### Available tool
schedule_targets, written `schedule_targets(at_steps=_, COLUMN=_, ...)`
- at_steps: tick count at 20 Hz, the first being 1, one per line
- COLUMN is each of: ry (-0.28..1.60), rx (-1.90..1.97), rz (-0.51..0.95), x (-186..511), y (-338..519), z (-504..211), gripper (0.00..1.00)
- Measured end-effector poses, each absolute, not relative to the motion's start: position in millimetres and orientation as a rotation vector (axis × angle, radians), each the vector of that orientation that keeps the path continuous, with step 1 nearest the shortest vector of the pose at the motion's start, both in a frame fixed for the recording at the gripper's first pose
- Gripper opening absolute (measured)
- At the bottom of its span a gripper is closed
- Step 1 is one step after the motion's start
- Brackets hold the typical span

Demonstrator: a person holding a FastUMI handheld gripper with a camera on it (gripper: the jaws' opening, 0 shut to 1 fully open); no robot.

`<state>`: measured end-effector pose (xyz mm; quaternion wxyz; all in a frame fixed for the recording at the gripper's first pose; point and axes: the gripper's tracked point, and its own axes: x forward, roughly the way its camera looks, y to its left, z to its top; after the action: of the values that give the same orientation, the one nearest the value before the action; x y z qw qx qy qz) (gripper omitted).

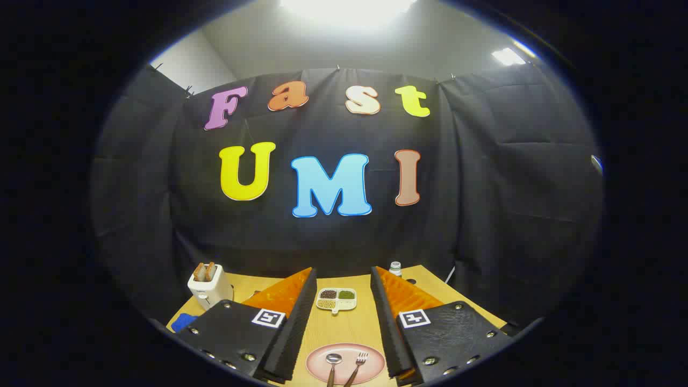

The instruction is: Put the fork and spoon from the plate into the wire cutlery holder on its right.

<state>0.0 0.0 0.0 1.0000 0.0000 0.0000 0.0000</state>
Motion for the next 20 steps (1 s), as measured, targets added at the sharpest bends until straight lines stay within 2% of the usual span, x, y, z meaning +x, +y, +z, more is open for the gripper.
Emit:
schedule_targets(at_steps=15, ry=0.033, rx=0.025, rz=0.001, x=9, y=-9, z=-8, gripper=0.62)
schedule_targets(at_steps=20, ry=0.098, rx=0.040, rz=-0.009, x=16, y=-10, z=-28, gripper=0.62)
